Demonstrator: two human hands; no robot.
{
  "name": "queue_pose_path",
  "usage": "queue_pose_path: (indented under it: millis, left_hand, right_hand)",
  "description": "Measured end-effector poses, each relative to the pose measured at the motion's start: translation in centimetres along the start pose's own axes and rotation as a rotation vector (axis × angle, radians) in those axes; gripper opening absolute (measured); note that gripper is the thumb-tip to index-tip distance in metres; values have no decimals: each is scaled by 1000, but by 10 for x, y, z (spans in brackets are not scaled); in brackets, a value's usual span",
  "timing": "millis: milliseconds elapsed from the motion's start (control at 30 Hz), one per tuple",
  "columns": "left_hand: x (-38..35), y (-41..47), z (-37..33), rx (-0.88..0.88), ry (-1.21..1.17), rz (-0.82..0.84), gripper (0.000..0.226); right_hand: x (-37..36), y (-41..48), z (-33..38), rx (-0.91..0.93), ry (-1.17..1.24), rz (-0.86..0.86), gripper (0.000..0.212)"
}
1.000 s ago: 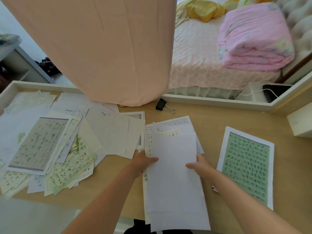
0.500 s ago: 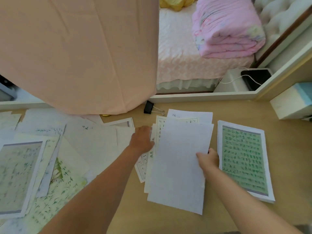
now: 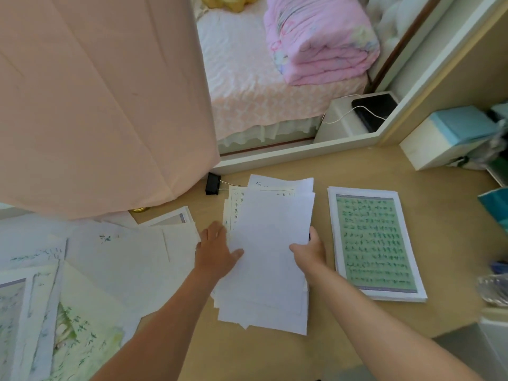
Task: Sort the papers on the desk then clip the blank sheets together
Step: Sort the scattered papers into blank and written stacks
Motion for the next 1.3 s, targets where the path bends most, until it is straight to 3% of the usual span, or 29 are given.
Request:
queue_pose_path:
  millis: [67,133,267,367,467,567,633,767,833,933,1033,1200,1300]
  left_hand:
    - [-6,-9,5,-9,24,39,110]
    - [-12,-16,10,-20,52,47,121]
    - [-17,-27,9,-20,-21,-2,120]
    - [-18,-32,7,3,-68,-23,116]
    - [-20,-37,8,31,-82,-33,115]
    - [-23,-43,9,32,-68,-45,113]
    - [-25,-48,6,40,-64,-59,111]
    - [-25,-54,2,44,-61,-67,110]
    - [-26,-56,2,43,-60,-65,109]
    - [-26,-61,-2,58,-63,-69,106]
    - [-23,-66,-7,92,-91,-65,102]
    - [-18,-56,6,315,-399,-103,84]
    - [-22,-58,3,427,-524,-98,77]
  right_hand:
    - [-4,-1,11,50,15,73,48]
    - [-2,2,18,68,-74,13,45]
    - [0,12,20,150,-473,-8,57]
    - [2,14,16,258,-662,-1,68]
    - [6,17,13,355,-739,-39,65]
    - [12,18,15,375,-662,-24,48]
    - [13,15,20,297,-415,84,41]
    - [12,15,13,-1,205,187,65]
    - [10,19,0,-168,373,205,69]
    - [9,12,-12,-133,172,293,42]
    - [12,3,-17,-43,-17,259,27]
    - [43,2,-18,6,-84,200,31]
    - [54,9,-30,-79,-91,199,33]
Point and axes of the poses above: each hand's wrist, its own y-axis towards the middle knuckle, its own x-axis out of the back of the hand, z = x × y, the point moved 4 cm from there along y, towards the middle knuckle, and after that the axes turned 10 degrees about -y, right-handed, at the moved point
